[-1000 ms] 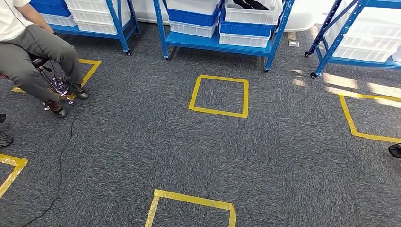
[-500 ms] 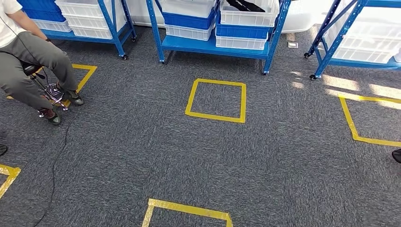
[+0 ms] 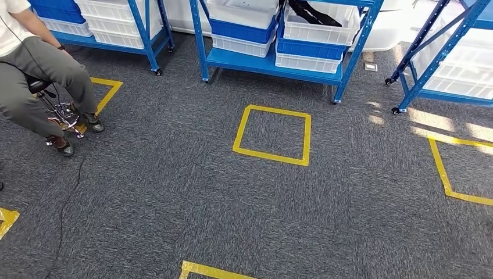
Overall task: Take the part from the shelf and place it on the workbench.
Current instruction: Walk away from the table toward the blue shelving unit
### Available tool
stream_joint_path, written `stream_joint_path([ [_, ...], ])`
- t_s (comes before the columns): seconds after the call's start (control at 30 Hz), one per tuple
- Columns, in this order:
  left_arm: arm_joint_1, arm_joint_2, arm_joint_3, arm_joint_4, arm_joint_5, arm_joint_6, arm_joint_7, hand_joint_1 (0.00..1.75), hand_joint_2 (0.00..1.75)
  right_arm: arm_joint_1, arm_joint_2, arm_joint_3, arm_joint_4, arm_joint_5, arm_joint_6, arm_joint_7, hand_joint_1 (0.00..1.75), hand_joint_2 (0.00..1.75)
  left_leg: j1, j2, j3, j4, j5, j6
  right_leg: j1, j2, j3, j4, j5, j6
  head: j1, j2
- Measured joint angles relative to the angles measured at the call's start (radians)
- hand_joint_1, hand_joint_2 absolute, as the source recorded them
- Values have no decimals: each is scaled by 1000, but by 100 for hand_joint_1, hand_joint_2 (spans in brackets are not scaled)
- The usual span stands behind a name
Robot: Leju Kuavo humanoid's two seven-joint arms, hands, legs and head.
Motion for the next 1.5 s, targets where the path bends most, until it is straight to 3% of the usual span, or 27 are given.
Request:
stream_joint_path([
  [0.03,0,0,0,0,0,0,0,0,0,0,0,0,0,0,0,0,0,0,-1,-1,9,1,-13,-5,2,-1,7,-35,53,2,0,0],
  [0.07,0,0,1,0,0,0,0,0,0,0,0,0,1,0,0,0,0,0,-2,-2,17,3,-25,-11,5,-2,16,-53,90,-6,-2,0],
  [0.1,0,0,1,0,0,0,0,0,0,0,-1,0,1,0,0,0,0,0,-2,-2,27,9,-31,-17,7,-3,23,-61,102,-22,-4,0],
  [0.13,-2,0,2,0,0,0,0,0,0,-1,-1,0,1,0,0,1,0,0,-1,-2,32,15,-34,-23,6,-2,35,-62,100,-40,-5,0],
  [0.2,-5,0,2,0,0,0,0,0,0,-4,-1,0,0,0,0,0,0,0,2,7,22,60,-40,-33,-2,-1,60,-68,91,-65,-10,0],
  [0.3,-8,-2,2,0,0,0,-1,0,0,-9,0,0,0,1,-1,0,0,0,16,19,-81,209,-85,-55,-6,-1,90,-72,70,-80,-18,0],
  [0.37,-5,-2,3,0,0,0,-1,0,0,-6,1,0,0,2,-1,1,0,0,27,22,-158,277,-131,-66,-8,0,111,-72,49,-78,-19,0],
  [0.4,-3,-2,4,0,0,0,0,0,0,-4,1,1,0,2,-1,1,0,0,32,24,-180,271,-136,-70,-11,1,126,-72,36,-76,-19,0],
  [0.43,-2,-2,4,0,0,0,0,0,0,-2,2,1,0,2,-1,1,0,0,35,27,-188,238,-119,-71,-13,2,143,-72,22,-72,-19,0],
  [0.53,1,0,6,0,0,0,1,0,0,-2,3,1,0,2,0,1,0,0,35,43,-182,91,42,-69,-16,2,181,-75,-19,-55,-21,0],
  [0.57,1,0,7,0,0,0,1,0,0,-4,3,1,0,2,0,1,0,0,32,45,-178,65,79,-64,-14,1,188,-83,-29,-47,-21,0],
  [0.6,1,0,7,0,0,-1,1,0,0,-5,3,1,0,2,1,1,0,0,28,45,-173,52,92,-58,-11,1,200,-87,-30,-37,-20,0],
  [0.7,1,-1,8,0,1,-1,2,0,0,-7,2,1,0,3,1,2,0,0,24,33,-126,22,81,-32,-8,0,215,-65,-14,-15,-17,0],
  [0.77,0,-1,9,0,1,-1,2,0,0,-9,2,2,0,3,1,2,0,0,24,29,-94,7,69,-19,-9,0,150,41,-20,-19,-15,0],
  [0.83,-1,-1,10,0,2,-1,2,0,0,-9,3,2,0,3,1,2,0,0,23,26,-67,1,48,-10,-7,0,52,162,-68,-31,-12,0],
  [0.9,-1,-2,12,0,2,-2,2,0,0,-5,3,2,0,2,1,2,0,0,20,20,-33,0,21,-9,-5,1,-13,190,-114,-34,-11,0],
  [0.93,0,-2,12,0,2,-3,2,0,0,-2,2,2,0,2,1,2,0,0,19,16,-14,0,7,-9,-4,1,-25,162,-108,-30,-11,0],
  [0.97,0,-3,12,0,2,-3,2,0,0,0,1,2,0,2,1,2,0,0,17,13,4,0,-7,-10,-3,1,-27,110,-75,-20,-10,0],
  [1.0,1,-3,12,0,2,-3,2,0,0,1,0,2,0,1,1,2,0,0,16,12,18,0,-20,-12,-1,1,-27,53,-21,-11,-10,0],
  [1.07,1,-3,13,0,1,-3,2,0,0,0,-2,1,0,0,1,2,0,0,13,11,42,-3,-50,-21,6,-4,-20,-26,55,-11,-7,0],
  [1.2,-2,-5,13,0,-2,-3,1,0,0,0,-3,1,0,-1,1,2,0,0,12,15,85,23,-71,-45,0,-2,36,-64,91,-59,-7,0],
  [1.23,-3,-5,13,0,-3,-4,1,0,0,-1,-3,1,0,-1,1,2,0,0,14,17,75,53,-82,-50,-3,-2,54,-66,96,-68,-9,0],
  [1.3,-5,-5,13,0,-4,-4,0,0,0,-6,-3,1,0,-2,1,2,0,0,21,20,12,157,-116,-63,-5,-3,74,-67,90,-80,-14,0],
  [1.37,-3,-5,13,0,-4,-4,0,0,0,-8,-3,1,0,-3,1,2,0,0,29,21,-70,241,-166,-75,-5,0,86,-67,75,-80,-14,0],
  [1.4,-2,-4,13,0,-5,-4,0,0,0,-6,-3,1,0,-3,1,2,0,0,32,22,-98,247,-174,-79,-6,2,95,-67,66,-78,-14,0],
  [1.43,-1,-4,13,0,-5,-4,0,0,0,-4,-2,1,0,-2,1,2,0,0,36,24,-112,226,-160,-82,-8,3,105,-67,56,-75,-14,0],
  [1.5,0,-2,13,0,-4,-4,0,0,0,-1,0,1,0,0,1,2,0,0,40,33,-107,127,-57,-83,-12,4,126,-68,36,-66,-14,0],
])
